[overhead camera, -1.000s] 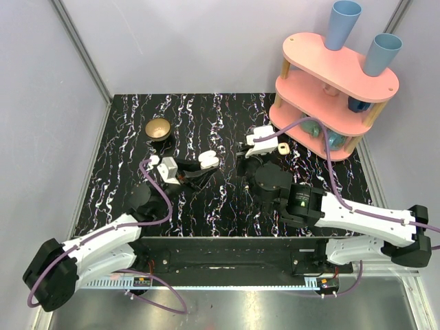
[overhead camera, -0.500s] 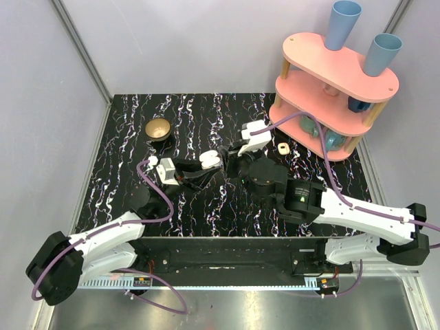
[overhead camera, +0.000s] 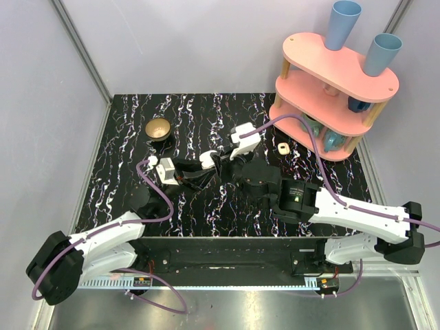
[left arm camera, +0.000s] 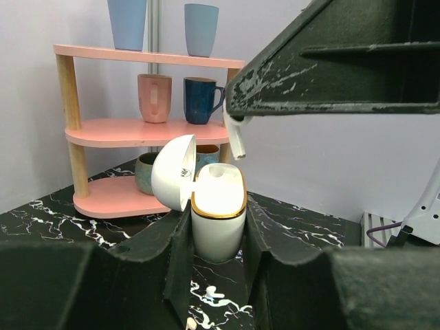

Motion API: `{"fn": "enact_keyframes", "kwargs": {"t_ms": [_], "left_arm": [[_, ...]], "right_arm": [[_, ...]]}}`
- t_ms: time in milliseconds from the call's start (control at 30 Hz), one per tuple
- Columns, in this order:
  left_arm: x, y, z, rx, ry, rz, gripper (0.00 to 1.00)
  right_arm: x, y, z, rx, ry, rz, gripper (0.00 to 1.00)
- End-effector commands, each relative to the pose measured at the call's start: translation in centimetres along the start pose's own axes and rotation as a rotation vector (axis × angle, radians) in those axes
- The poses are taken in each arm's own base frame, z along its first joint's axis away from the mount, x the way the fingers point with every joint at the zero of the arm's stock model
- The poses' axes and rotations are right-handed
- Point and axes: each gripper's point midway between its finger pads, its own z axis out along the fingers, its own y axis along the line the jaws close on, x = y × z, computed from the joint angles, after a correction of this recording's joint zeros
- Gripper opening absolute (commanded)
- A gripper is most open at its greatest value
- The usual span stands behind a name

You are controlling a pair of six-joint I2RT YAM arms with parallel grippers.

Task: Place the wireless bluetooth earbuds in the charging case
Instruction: Insert the right earbud into the right side groove of the charging case.

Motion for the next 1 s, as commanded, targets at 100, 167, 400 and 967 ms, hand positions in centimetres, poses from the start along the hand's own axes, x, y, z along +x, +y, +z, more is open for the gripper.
{"fn": "enact_keyframes", "kwargs": {"t_ms": [100,167,400,967], "left_arm": [[-2.1,-0.6,0.4,0.036,-0.074,0.03,0.0],[-2.2,-0.7,0.4,0.037,-0.075,0.031,0.0],[-2.2,-0.6,0.3,0.031,-0.076,0.035,0.0],[-2.0,-0.1,0.3,0.008,-0.068,0.036,0.0]], "right_arm": [[0.3,0.3,0.8,0.019,-0.018,-0.043,0.0],[0.2,0.2,1.0,0.03,-0.022,-0.058,0.0],[-0.2,-0.1,1.0,0.046,-0.044,-0.078,0.0],[-0.3,-1.2,0.3,0.06,-0.043,-0.116,0.0]]}}
